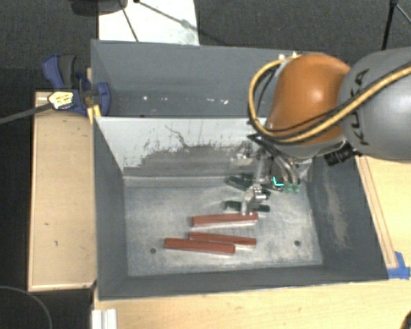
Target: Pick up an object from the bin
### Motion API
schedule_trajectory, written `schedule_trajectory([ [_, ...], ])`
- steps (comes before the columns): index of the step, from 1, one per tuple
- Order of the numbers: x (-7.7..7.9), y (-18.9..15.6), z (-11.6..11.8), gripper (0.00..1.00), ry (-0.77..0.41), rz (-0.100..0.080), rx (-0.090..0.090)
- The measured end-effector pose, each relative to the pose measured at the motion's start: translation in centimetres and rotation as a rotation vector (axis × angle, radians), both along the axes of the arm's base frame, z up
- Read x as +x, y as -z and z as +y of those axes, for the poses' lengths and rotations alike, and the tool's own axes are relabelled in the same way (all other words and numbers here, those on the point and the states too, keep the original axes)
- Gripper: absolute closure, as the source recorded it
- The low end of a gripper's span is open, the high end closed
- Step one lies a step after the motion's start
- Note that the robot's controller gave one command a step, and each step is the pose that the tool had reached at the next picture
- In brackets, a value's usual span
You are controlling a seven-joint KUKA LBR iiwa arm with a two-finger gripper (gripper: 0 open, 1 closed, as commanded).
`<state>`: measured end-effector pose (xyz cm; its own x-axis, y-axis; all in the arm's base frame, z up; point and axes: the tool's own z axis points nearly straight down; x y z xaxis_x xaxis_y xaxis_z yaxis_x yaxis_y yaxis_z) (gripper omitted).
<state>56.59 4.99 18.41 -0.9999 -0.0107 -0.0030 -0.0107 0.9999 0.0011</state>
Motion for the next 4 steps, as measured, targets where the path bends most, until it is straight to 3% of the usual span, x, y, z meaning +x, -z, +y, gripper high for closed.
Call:
schedule_trajectory([
  [1,-0.4,10.5,2.6,1.00,0.004,0.004,0.000],
  [2,0.2,10.5,2.6,0.00,0.008,-0.026,0.003],
  [3,0.2,10.5,2.6,0.00,0.009,-0.026,0.003],
  [4,-1.8,10.3,3.1,0.00,-0.054,-0.027,0.001],
])
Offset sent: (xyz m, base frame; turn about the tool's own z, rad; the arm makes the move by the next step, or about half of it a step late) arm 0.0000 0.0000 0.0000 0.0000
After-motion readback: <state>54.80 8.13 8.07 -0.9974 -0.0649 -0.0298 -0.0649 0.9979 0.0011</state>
